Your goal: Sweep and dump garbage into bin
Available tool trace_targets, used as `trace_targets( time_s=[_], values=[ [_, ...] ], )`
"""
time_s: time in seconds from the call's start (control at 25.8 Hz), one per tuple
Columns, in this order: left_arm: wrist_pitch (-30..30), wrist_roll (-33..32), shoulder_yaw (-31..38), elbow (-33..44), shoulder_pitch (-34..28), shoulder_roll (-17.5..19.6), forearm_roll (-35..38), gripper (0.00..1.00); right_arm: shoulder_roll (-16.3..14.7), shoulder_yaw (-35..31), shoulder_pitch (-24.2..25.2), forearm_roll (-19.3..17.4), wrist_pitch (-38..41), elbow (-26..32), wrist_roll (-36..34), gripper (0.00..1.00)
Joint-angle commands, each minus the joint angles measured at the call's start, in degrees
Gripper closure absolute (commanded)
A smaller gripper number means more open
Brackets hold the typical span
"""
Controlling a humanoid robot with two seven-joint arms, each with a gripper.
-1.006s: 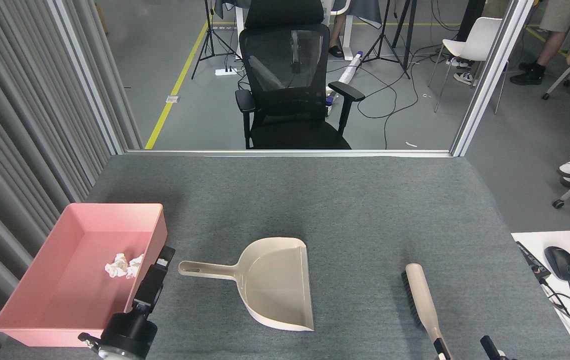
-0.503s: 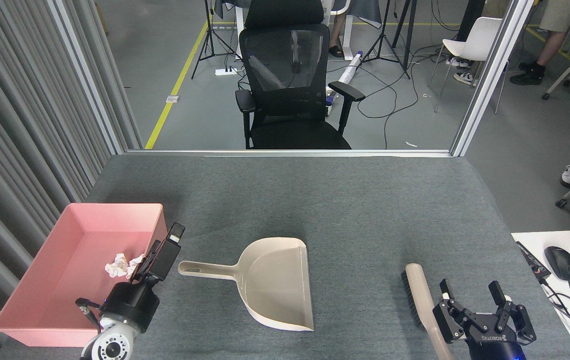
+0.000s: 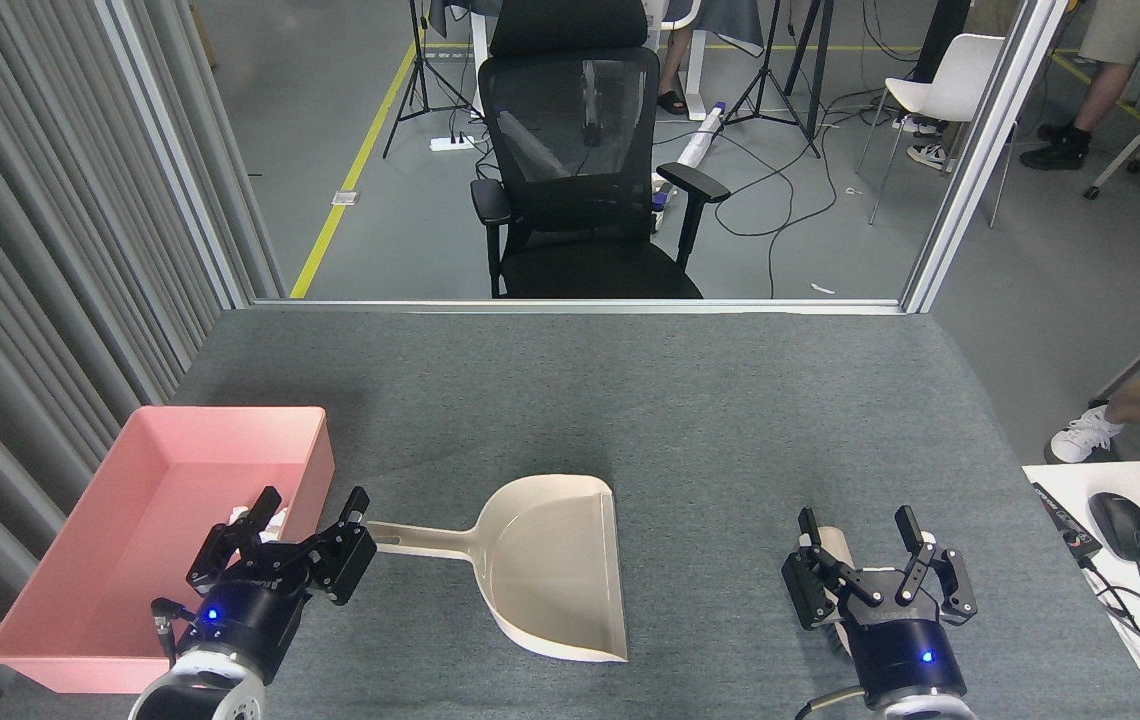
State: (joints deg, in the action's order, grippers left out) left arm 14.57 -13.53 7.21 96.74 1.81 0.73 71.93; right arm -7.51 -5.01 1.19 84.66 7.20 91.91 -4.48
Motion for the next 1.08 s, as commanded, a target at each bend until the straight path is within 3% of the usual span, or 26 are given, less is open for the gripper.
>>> trace_targets(
  time_s=[0.0, 0.15, 0.23, 0.43, 0.66, 0.85, 1.05],
  values=[
    [0.02, 0.7, 0.79, -0.23, -0.85, 0.15, 1.11, 0.03, 0.83, 1.15, 0.39, 0.15, 0.09, 0.02, -1.85, 0.02],
    [0.37, 1.49, 2.28, -0.14, -1.37, 0.06, 2.07, 0.02, 1.0, 1.23, -0.05, 0.15, -0.17, 0.02, -1.5, 0.02],
    [1.34, 2.46, 4.04, 0.12, -1.64, 0.06, 6.12, 0.02, 1.18, 1.5, -0.14, 0.33, -0.26, -0.07, -1.5, 0.02],
    [2.75, 5.71, 6.15, 0.21, -2.52, -1.43, 8.75, 0.01, 3.91, 3.17, -0.84, 1.38, -0.96, -0.6, -1.24, 0.02],
    [3.28, 5.89, 7.2, 1.53, -3.66, -1.43, 8.75, 0.01, 4.26, 6.42, -2.51, 9.55, -5.35, -3.14, 2.28, 0.02],
    [5.65, 6.06, 7.29, 2.32, -3.92, -1.35, 8.67, 0.01, 4.34, 5.98, -2.42, 9.03, -5.09, -2.97, 2.1, 0.02],
    [5.91, 5.98, 7.64, 2.23, -4.63, -1.52, 8.49, 0.01, 4.61, 6.42, -2.25, 5.51, -3.69, -2.88, 1.93, 0.02]
  ],
)
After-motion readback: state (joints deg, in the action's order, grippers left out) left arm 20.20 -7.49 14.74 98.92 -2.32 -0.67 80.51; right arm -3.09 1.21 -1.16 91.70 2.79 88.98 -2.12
